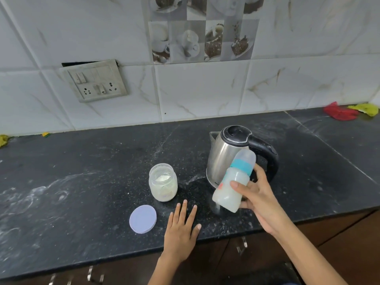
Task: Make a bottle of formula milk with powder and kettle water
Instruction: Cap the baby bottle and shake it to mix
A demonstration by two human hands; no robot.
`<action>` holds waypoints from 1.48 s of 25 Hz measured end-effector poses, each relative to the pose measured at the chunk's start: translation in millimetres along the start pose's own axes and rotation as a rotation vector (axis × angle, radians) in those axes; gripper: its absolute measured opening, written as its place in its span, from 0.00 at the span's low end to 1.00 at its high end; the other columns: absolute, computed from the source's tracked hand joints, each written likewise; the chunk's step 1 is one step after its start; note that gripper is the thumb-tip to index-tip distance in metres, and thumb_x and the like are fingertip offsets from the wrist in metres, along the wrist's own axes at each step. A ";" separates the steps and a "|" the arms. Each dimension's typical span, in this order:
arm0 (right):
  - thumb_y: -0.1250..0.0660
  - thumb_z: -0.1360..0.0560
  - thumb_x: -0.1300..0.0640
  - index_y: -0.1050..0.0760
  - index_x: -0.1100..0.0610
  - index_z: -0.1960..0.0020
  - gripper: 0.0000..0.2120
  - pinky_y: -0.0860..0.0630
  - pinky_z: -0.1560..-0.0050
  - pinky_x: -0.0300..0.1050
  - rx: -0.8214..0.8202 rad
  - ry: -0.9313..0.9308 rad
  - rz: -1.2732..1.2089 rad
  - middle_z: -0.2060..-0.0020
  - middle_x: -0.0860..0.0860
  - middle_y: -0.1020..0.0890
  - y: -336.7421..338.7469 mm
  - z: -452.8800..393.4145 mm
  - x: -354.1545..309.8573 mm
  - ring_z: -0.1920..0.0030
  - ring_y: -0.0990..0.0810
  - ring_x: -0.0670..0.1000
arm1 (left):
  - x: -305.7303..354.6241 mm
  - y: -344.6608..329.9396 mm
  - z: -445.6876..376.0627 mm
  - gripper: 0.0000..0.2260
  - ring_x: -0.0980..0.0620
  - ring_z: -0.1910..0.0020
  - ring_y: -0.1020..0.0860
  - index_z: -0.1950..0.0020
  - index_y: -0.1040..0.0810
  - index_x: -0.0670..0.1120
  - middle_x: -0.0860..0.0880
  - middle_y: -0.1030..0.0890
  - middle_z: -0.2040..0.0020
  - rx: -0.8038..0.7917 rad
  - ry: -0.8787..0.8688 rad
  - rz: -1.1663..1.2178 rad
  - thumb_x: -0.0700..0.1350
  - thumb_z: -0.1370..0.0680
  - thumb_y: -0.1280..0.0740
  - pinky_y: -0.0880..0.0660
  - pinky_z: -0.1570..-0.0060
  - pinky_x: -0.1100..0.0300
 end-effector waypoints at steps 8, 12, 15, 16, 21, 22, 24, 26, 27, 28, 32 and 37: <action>0.20 0.35 0.56 0.47 0.25 0.31 0.49 0.17 0.59 0.54 -0.068 0.023 -0.037 0.45 0.48 0.17 -28.9 2.6 17.7 0.44 0.17 0.51 | -1.7 1.7 -1.9 0.26 0.45 0.22 0.53 0.23 0.53 0.54 0.48 0.55 0.22 0.051 0.007 -0.016 0.60 0.20 0.61 0.51 0.25 0.50; 0.18 0.37 0.54 0.43 0.27 0.33 0.47 0.17 0.58 0.55 -0.236 -0.005 0.090 0.45 0.47 0.18 -44.7 11.0 23.2 0.44 0.17 0.54 | -3.4 -7.8 -0.5 0.27 0.47 0.23 0.62 0.30 0.70 0.57 0.51 0.68 0.27 -0.025 -0.026 0.016 0.56 0.18 0.52 0.60 0.25 0.51; 0.19 0.38 0.55 0.43 0.29 0.31 0.49 0.17 0.59 0.57 -0.004 0.000 -0.033 0.44 0.49 0.18 -23.4 0.2 20.0 0.46 0.16 0.52 | -4.8 -5.6 -1.6 0.25 0.47 0.23 0.62 0.26 0.63 0.58 0.51 0.66 0.25 0.003 0.008 0.023 0.58 0.18 0.55 0.62 0.26 0.52; 0.19 0.39 0.55 0.43 0.29 0.31 0.49 0.17 0.60 0.58 0.023 -0.010 -0.053 0.46 0.49 0.17 -22.0 -0.2 20.7 0.47 0.16 0.51 | -2.9 -6.3 -1.4 0.25 0.46 0.23 0.61 0.24 0.60 0.57 0.50 0.64 0.24 0.006 0.007 0.030 0.58 0.19 0.55 0.60 0.26 0.51; 0.18 0.38 0.53 0.40 0.28 0.33 0.45 0.17 0.59 0.58 -0.099 -0.041 0.026 0.48 0.46 0.17 -37.9 6.0 31.3 0.46 0.16 0.53 | -6.3 -9.5 -1.2 0.26 0.46 0.23 0.62 0.27 0.67 0.56 0.50 0.65 0.24 -0.025 -0.005 0.008 0.57 0.19 0.55 0.60 0.26 0.50; 0.20 0.38 0.55 0.40 0.30 0.32 0.45 0.17 0.58 0.61 0.000 -0.029 -0.076 0.47 0.49 0.17 -29.3 2.0 29.9 0.47 0.16 0.54 | -7.2 -8.6 -2.1 0.26 0.46 0.23 0.62 0.25 0.64 0.56 0.51 0.66 0.24 -0.009 0.009 0.024 0.59 0.19 0.55 0.61 0.26 0.51; 0.21 0.37 0.55 0.41 0.32 0.31 0.44 0.17 0.58 0.62 0.061 -0.041 -0.170 0.47 0.51 0.17 -25.1 -0.7 29.1 0.47 0.15 0.56 | -4.8 -8.5 -1.8 0.26 0.47 0.23 0.62 0.24 0.60 0.56 0.51 0.65 0.25 -0.002 0.014 0.037 0.59 0.19 0.54 0.61 0.26 0.52; 0.19 0.38 0.50 0.40 0.28 0.34 0.44 0.17 0.60 0.59 -0.094 -0.087 -0.039 0.48 0.49 0.16 -39.2 6.0 33.8 0.46 0.16 0.54 | -4.5 -9.1 -0.8 0.27 0.46 0.23 0.62 0.27 0.67 0.56 0.51 0.66 0.25 -0.013 -0.009 0.016 0.57 0.18 0.52 0.60 0.26 0.52; 0.18 0.40 0.49 0.39 0.27 0.35 0.44 0.17 0.60 0.58 -0.142 -0.081 0.011 0.47 0.48 0.16 -43.6 9.0 33.1 0.46 0.16 0.53 | -5.0 -9.7 -0.1 0.28 0.46 0.23 0.62 0.28 0.69 0.57 0.50 0.66 0.24 -0.012 -0.014 0.013 0.56 0.19 0.52 0.60 0.26 0.52; 0.18 0.40 0.49 0.38 0.28 0.34 0.44 0.17 0.59 0.59 -0.130 -0.063 0.006 0.46 0.48 0.16 -42.3 6.4 31.8 0.46 0.16 0.53 | -6.3 -10.0 -0.4 0.27 0.47 0.23 0.62 0.27 0.67 0.57 0.50 0.65 0.24 -0.003 -0.009 0.026 0.57 0.19 0.51 0.61 0.26 0.52; 0.21 0.36 0.54 0.39 0.33 0.31 0.42 0.17 0.60 0.59 0.047 -0.038 -0.160 0.42 0.51 0.19 -29.5 -3.3 26.3 0.47 0.16 0.55 | -2.1 -5.7 -2.6 0.27 0.44 0.23 0.57 0.23 0.52 0.54 0.49 0.59 0.23 0.000 0.002 0.051 0.58 0.19 0.48 0.57 0.26 0.50; 0.21 0.35 0.54 0.40 0.34 0.30 0.42 0.17 0.59 0.58 -0.023 -0.035 -0.108 0.44 0.50 0.17 -39.9 -1.8 31.2 0.46 0.16 0.54 | -3.2 -2.1 -2.9 0.27 0.43 0.23 0.52 0.23 0.46 0.51 0.47 0.53 0.22 0.021 -0.020 0.054 0.56 0.20 0.43 0.52 0.26 0.49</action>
Point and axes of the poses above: each hand's wrist, its own z-axis away from the middle knuckle, its own y-axis out of the back of the hand, x = y × z, the point moved 6 cm from there along -z, towards the middle knuckle
